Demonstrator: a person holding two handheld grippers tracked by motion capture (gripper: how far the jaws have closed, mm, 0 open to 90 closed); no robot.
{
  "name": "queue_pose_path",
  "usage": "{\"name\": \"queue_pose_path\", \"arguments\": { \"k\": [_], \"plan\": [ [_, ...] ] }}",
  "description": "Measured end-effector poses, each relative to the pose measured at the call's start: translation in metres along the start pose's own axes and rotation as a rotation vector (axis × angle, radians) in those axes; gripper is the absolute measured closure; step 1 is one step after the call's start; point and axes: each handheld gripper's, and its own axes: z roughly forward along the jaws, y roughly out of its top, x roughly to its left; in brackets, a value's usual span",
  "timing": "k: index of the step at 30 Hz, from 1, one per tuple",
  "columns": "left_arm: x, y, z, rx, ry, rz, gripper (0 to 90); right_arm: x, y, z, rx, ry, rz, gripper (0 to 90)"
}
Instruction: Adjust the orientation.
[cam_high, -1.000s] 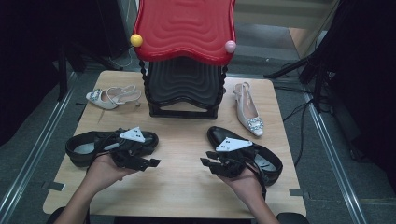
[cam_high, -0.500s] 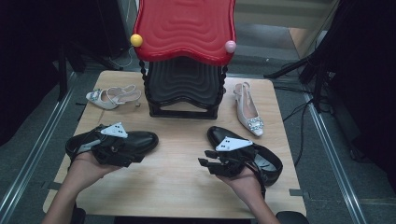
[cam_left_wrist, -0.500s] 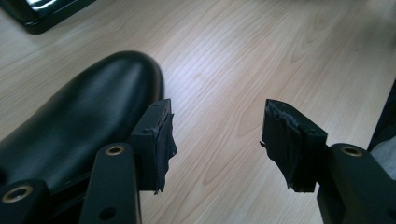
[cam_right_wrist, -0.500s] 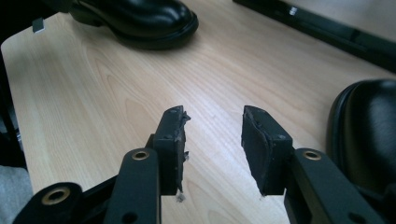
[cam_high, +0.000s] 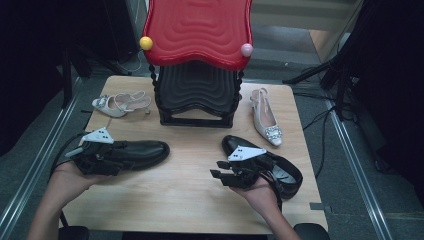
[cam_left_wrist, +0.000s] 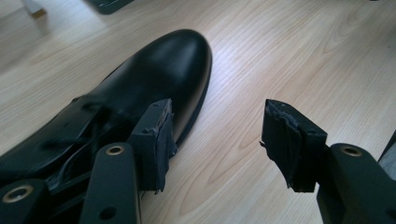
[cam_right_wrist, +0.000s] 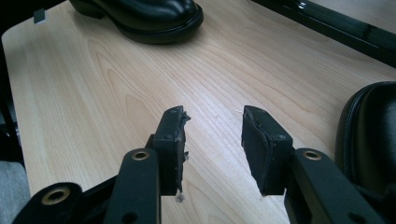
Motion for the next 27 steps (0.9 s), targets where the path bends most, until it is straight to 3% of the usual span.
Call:
{"name": "queue_pose_path", "arguments": {
  "k": [4,17,20,24,27],
  "plan": [
    [0.008,-0.004,-0.007,0.007,0.024,-0.019,43.8,-0.001,0.000,0.000,0.001,0.007,0.015,61.1],
    [0.032,-0.020,-0.030,0.021,0.081,-0.076,43.5,-0.001,0.000,0.002,0.018,-0.005,0.000,60.2],
    [0.035,-0.023,-0.030,0.028,0.092,-0.089,43.3,-0.001,0.000,0.003,0.023,-0.007,-0.001,60.0],
    [0.039,-0.026,-0.023,0.075,0.108,-0.080,42.6,-0.001,-0.001,0.003,0.031,-0.012,-0.001,59.6],
    [0.042,-0.028,-0.017,0.095,0.101,-0.086,42.7,-0.001,-0.001,0.004,0.034,-0.012,-0.002,59.4]
  ]
}}
